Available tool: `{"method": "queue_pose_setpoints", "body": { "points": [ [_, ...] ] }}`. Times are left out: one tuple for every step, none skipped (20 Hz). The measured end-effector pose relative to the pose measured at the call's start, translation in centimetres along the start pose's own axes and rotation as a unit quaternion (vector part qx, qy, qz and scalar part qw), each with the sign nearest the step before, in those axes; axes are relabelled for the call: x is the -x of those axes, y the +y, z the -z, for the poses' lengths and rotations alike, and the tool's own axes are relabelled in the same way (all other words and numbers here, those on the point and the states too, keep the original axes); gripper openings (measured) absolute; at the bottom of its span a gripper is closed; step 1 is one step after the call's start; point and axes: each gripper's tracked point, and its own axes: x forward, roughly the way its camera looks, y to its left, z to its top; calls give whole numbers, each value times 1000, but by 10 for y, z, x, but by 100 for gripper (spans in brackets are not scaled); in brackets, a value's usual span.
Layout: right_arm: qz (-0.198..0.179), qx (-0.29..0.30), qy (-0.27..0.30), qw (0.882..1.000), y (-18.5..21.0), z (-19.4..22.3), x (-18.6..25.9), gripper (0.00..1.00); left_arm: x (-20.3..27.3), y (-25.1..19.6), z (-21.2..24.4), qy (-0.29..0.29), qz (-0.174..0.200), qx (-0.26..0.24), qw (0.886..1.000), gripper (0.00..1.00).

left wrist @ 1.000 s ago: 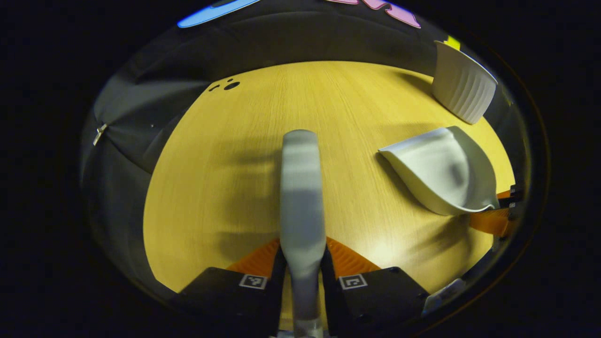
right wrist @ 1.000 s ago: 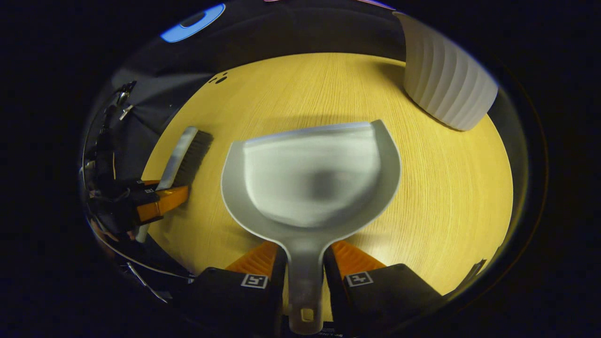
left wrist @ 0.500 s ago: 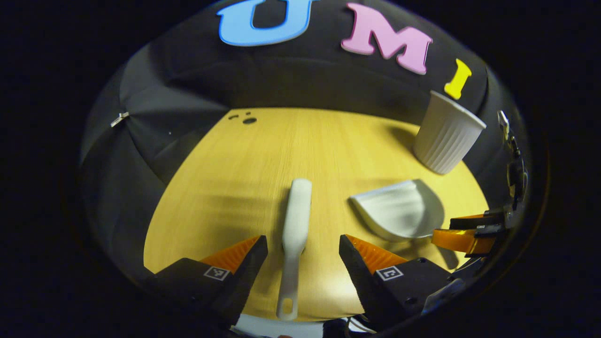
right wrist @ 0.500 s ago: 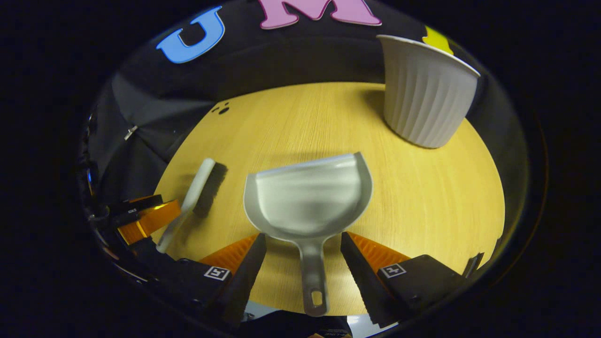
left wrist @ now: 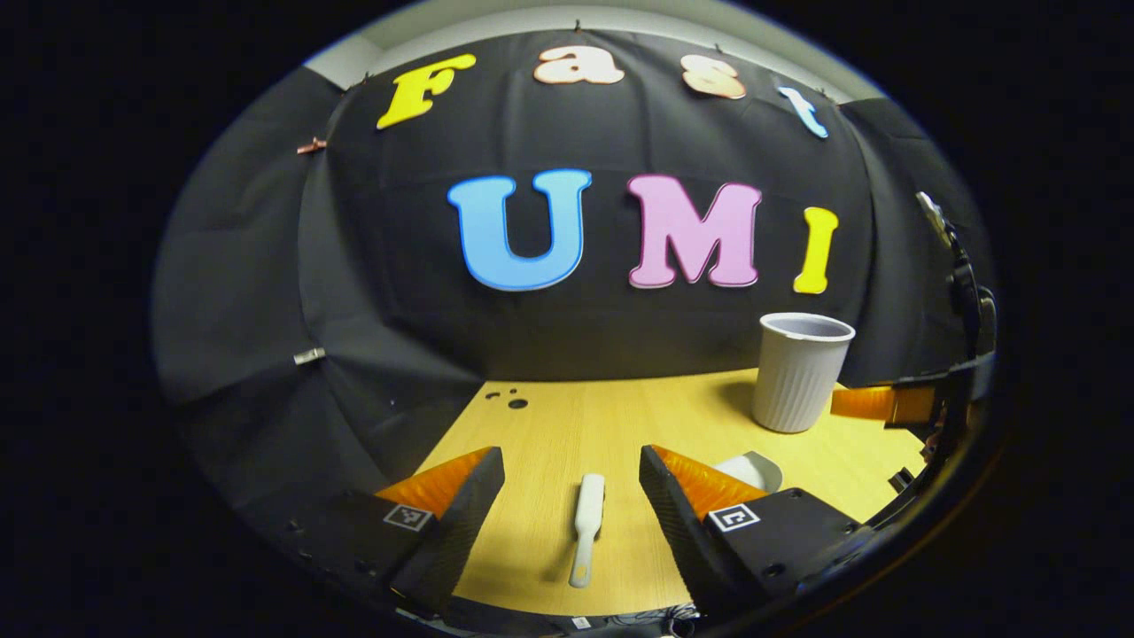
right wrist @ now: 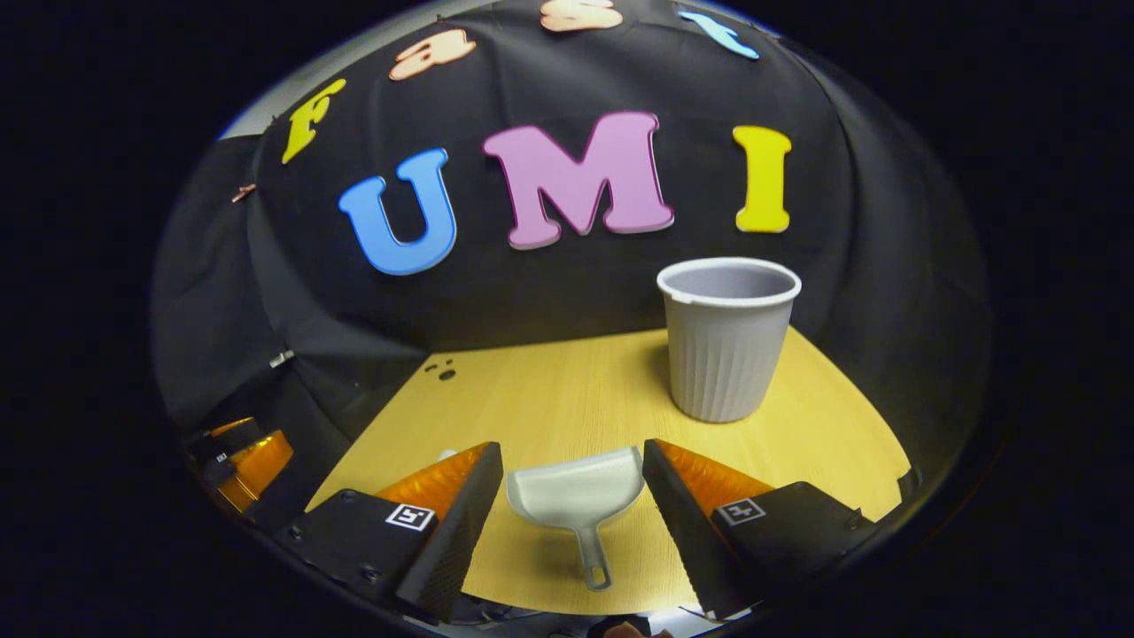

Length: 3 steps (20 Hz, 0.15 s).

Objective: Pick up the small broom and dustpan from the desktop, sweep the trash into the dustpan with the broom, and then empty the trash into the garbage bin.

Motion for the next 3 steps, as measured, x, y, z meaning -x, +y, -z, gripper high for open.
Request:
{"method": "queue_pose_setpoints", "body": {
  "points": [
    [-6,8,-12,1000,1,-7,12,98,14,-7,-3,-7,5,1,1000,97],
    [-5,20,-19,1000,-1,-9,24,98,27,-16,-3,-11,13,8,1000,97],
    [3,30,-28,999,-5,-13,38,99,40,-24,-2,-13,18,19,1000,97]
  ]
}}
